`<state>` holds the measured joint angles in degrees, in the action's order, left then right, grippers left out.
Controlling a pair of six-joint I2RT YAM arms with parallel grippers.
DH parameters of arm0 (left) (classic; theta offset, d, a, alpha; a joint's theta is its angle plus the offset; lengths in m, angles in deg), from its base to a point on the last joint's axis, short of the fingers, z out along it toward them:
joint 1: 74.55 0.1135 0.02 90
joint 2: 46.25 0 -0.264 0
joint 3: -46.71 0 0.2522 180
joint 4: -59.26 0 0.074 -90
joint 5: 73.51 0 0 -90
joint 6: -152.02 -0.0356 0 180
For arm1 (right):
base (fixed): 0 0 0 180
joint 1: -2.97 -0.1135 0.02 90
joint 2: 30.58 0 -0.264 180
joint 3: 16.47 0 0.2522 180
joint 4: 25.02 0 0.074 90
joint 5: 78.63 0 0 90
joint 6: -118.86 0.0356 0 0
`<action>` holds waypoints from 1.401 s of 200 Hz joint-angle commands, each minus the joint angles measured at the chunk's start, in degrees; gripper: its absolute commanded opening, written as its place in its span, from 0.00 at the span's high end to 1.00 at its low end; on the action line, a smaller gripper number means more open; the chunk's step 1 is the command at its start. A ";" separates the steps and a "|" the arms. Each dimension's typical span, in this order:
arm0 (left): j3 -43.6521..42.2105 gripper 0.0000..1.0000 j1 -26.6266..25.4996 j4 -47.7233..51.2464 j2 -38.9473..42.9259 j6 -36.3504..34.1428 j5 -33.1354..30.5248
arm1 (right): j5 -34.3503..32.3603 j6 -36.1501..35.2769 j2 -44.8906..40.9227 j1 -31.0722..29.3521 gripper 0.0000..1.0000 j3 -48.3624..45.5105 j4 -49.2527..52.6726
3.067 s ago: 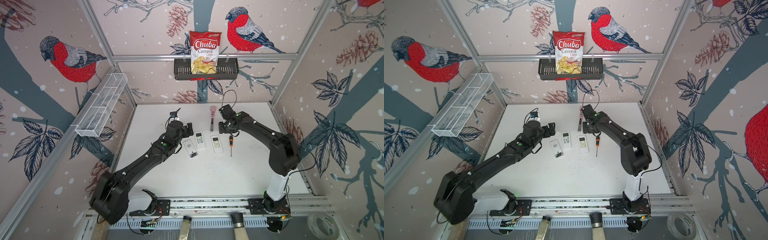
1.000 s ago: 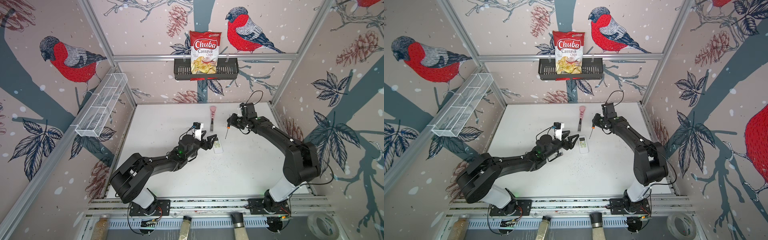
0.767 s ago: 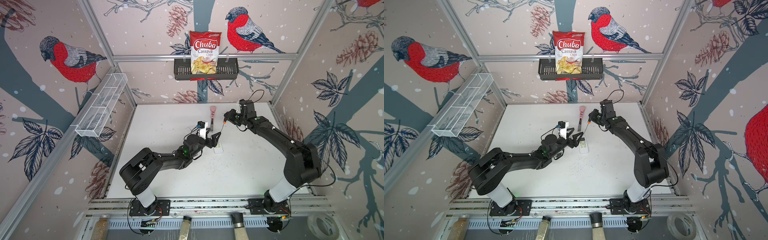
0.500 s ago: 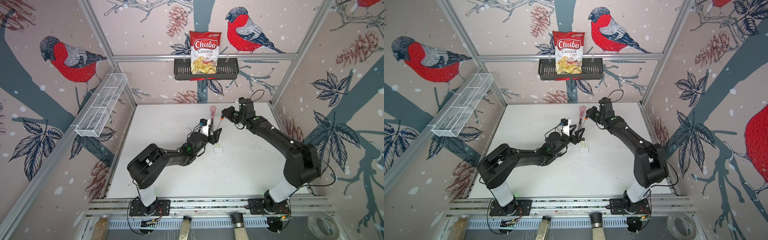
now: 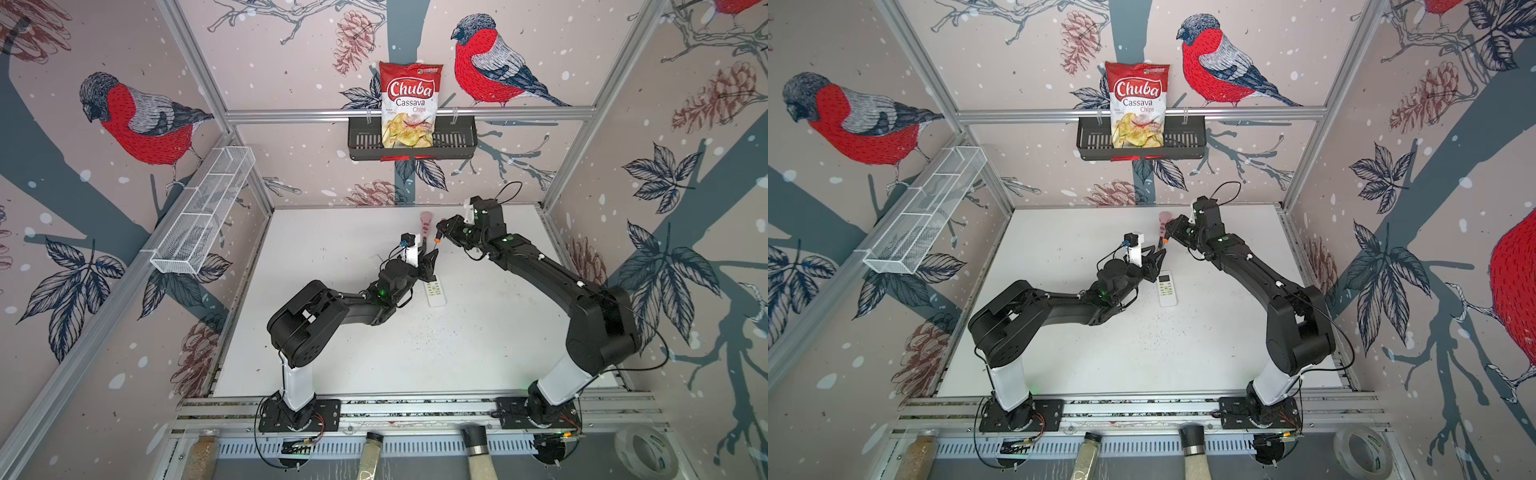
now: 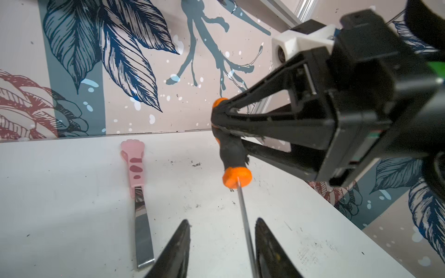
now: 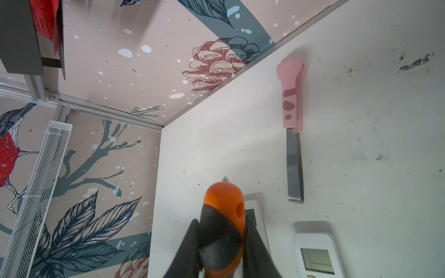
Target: Unload the batteries from the remote control
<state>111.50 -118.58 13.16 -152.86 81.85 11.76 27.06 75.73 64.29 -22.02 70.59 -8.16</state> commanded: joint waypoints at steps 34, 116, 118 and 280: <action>-0.14 0.67 0.43 -4.74 0.43 1.67 -1.30 | 0.89 0.58 -1.34 -0.61 0.96 -1.28 -2.28; -0.26 0.90 0.52 -5.62 0.44 1.70 -0.16 | 1.15 0.68 -1.62 -1.22 0.96 -1.93 -2.48; -0.30 0.91 0.52 -5.60 0.44 1.68 -0.07 | 1.16 0.68 -1.62 -1.20 0.96 -1.93 -2.54; -7.04 1.00 9.82 0.05 10.69 -4.40 23.11 | 41.38 -34.85 7.86 11.02 0.32 14.34 18.67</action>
<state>105.62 -109.78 11.26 -145.62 81.46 27.45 52.83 55.08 69.82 -11.84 80.55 1.85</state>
